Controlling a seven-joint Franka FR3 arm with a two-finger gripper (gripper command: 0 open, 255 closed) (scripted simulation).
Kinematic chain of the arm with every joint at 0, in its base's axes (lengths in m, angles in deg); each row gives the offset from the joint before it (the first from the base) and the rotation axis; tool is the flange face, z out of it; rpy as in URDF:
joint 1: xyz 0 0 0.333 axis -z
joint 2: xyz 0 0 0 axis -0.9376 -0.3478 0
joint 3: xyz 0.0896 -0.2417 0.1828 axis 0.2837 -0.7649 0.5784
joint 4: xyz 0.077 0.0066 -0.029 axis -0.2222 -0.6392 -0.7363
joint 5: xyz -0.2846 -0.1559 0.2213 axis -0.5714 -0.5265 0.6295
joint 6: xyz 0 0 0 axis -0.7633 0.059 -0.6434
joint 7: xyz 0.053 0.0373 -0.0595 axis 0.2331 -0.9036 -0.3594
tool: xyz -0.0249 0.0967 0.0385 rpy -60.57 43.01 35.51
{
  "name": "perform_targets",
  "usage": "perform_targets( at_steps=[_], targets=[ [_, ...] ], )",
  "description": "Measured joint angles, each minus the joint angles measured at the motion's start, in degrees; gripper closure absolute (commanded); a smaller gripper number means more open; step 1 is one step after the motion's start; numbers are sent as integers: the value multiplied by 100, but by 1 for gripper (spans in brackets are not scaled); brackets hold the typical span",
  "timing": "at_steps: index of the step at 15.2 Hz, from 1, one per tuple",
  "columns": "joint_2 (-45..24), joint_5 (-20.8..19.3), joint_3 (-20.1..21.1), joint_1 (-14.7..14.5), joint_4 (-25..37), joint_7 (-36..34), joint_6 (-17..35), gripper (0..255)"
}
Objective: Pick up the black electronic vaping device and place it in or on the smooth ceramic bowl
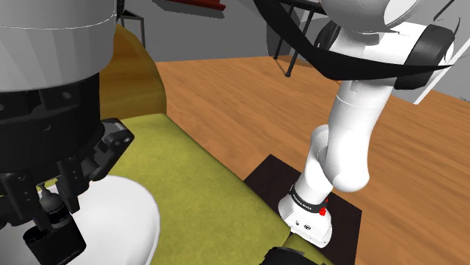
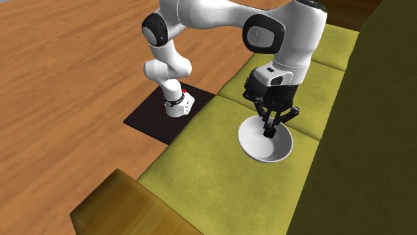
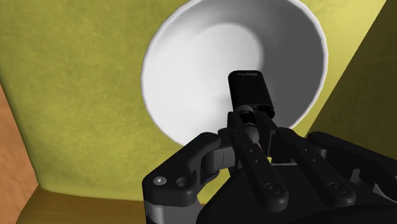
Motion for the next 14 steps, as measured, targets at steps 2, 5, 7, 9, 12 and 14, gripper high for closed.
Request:
perform_targets(
  at_steps=[2,5,7,9,12,14],
  targets=[
    [0,0,0,0,0,0,0,0],
    [0,0,0,0,0,0,0,0],
    [0,0,0,0,0,0,0,0],
    [-12,-8,6,-23,122,13,-109,0],
    [-159,-138,50,-224,720,-15,-615,0],
    [-201,-178,59,-285,904,-19,-778,0]
  ],
)
